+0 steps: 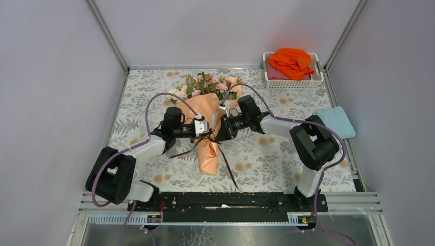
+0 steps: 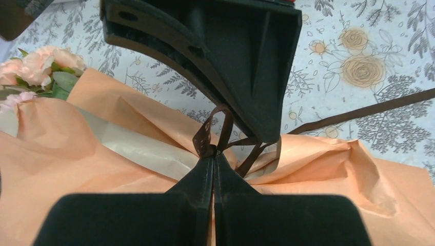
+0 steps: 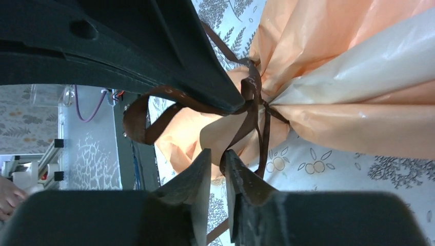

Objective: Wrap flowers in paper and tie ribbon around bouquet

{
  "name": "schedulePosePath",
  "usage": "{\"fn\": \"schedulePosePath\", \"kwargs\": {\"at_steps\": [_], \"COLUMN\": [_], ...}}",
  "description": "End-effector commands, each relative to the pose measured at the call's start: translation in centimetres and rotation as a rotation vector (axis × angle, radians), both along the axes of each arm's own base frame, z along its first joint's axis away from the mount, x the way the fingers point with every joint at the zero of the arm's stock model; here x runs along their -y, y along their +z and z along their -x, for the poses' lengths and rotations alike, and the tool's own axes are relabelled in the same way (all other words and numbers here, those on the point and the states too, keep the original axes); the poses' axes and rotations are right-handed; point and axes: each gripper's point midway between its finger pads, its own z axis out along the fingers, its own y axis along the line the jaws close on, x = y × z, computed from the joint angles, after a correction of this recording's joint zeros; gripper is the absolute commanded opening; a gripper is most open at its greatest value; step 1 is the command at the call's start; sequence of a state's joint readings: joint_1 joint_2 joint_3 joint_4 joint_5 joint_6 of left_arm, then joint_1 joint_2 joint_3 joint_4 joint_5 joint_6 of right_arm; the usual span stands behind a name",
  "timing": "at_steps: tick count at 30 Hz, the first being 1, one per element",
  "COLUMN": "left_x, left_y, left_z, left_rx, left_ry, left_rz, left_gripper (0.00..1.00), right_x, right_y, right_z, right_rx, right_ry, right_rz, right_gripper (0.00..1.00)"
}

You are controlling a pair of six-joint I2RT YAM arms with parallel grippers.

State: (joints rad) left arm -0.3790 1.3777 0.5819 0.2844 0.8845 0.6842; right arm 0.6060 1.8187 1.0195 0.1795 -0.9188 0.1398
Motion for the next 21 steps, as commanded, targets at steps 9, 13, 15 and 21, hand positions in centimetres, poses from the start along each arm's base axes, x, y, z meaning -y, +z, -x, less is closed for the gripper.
{"fn": "schedulePosePath", "kwargs": {"at_steps": [9, 13, 15, 21], "left_x": [0.2, 0.3, 0.2, 0.3], "left_y": [0.0, 0.1, 0.2, 0.6], "left_z": [0.7, 0.3, 0.3, 0.4], "left_rx": [0.11, 0.115, 0.109, 0.1], "left_ry": [-0.123, -0.118, -0.118, -0.123], "left_rz": [-0.052, -0.053, -0.057, -0.05], "left_gripper": [0.0, 0.0, 0.0, 0.0], "right_x": [3.3, 3.2, 3.2, 0.3], "right_y": [3.0, 0.5, -1.0, -1.8], "right_z": [-6.8, -9.6, -10.7, -8.8], "right_rx": [0.088, 0.089, 0.083, 0.143], "right_ry": [-0.02, -0.1, -0.138, -0.056], "right_rz": [0.044, 0.118, 0.165, 0.126], "right_gripper": [0.56, 0.46, 0.33, 0.17]}}
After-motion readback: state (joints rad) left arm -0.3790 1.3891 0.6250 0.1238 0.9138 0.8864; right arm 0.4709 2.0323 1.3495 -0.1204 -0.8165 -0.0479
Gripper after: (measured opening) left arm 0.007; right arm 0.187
